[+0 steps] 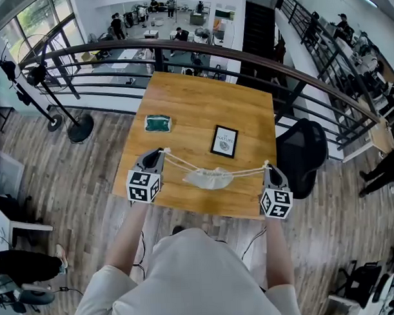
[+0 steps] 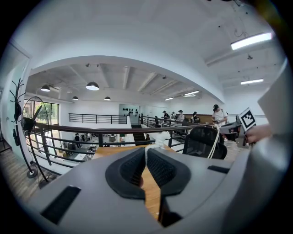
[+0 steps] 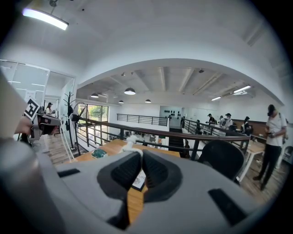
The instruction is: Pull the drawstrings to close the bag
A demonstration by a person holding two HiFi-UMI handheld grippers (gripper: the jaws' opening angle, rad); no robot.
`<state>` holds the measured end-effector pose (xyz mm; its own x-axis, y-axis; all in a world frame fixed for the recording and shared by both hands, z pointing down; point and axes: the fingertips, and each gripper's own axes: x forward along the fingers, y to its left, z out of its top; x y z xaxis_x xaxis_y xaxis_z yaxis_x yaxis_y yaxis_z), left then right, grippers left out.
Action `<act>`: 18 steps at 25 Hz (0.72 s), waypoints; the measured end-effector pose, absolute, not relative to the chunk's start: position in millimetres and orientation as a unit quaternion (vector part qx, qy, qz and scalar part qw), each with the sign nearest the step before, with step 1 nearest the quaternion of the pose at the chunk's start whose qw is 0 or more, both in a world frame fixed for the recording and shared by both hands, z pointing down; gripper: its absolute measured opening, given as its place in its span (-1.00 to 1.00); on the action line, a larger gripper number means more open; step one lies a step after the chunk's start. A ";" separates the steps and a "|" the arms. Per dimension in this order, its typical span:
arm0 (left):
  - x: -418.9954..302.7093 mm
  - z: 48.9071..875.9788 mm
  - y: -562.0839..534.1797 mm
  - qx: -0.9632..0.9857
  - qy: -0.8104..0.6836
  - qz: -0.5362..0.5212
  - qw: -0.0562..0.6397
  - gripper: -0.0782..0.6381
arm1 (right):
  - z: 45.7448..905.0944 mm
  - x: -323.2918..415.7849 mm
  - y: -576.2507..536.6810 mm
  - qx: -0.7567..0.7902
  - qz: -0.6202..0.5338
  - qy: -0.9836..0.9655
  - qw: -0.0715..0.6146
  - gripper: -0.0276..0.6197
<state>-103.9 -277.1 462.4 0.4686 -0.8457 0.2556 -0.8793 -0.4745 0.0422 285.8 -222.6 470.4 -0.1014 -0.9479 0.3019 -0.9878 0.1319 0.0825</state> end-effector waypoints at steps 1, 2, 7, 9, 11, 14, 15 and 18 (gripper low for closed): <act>-103.0 462.0 -277.2 0.853 -0.506 0.100 0.084 -0.76 | 470.1 286.8 -222.7 0.655 0.070 -0.739 0.142 -0.88; -102.1 461.5 -277.5 0.853 -0.505 0.100 0.083 -0.76 | 469.7 287.6 -222.9 0.656 0.070 -0.738 0.142 -0.88; -97.9 462.3 -281.6 0.855 -0.502 0.101 0.082 -0.76 | 471.0 290.2 -226.3 0.657 0.070 -0.737 0.143 -0.88; -95.5 463.6 -282.3 0.855 -0.501 0.103 0.082 -0.76 | 472.5 292.8 -226.4 0.658 0.071 -0.736 0.143 -0.88; -94.1 464.0 -282.6 0.855 -0.501 0.103 0.082 -0.76 | 472.9 294.8 -226.0 0.659 0.071 -0.736 0.142 -0.88; -94.6 463.3 -285.0 0.856 -0.501 0.103 0.082 -0.76 | 472.4 294.4 -227.3 0.659 0.070 -0.735 0.142 -0.88; -95.0 463.2 -286.2 0.856 -0.501 0.103 0.082 -0.76 | 472.4 294.2 -228.2 0.660 0.070 -0.735 0.142 -0.88; -95.2 463.6 -288.5 0.856 -0.500 0.103 0.083 -0.76 | 473.7 294.5 -230.1 0.661 0.070 -0.734 0.143 -0.88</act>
<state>-95.2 -288.5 463.6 0.4779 -0.8391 0.2597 -0.8734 -0.4856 0.0384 294.5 -230.1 473.7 -0.0860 -0.9495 0.3016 -0.9894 0.1170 0.0863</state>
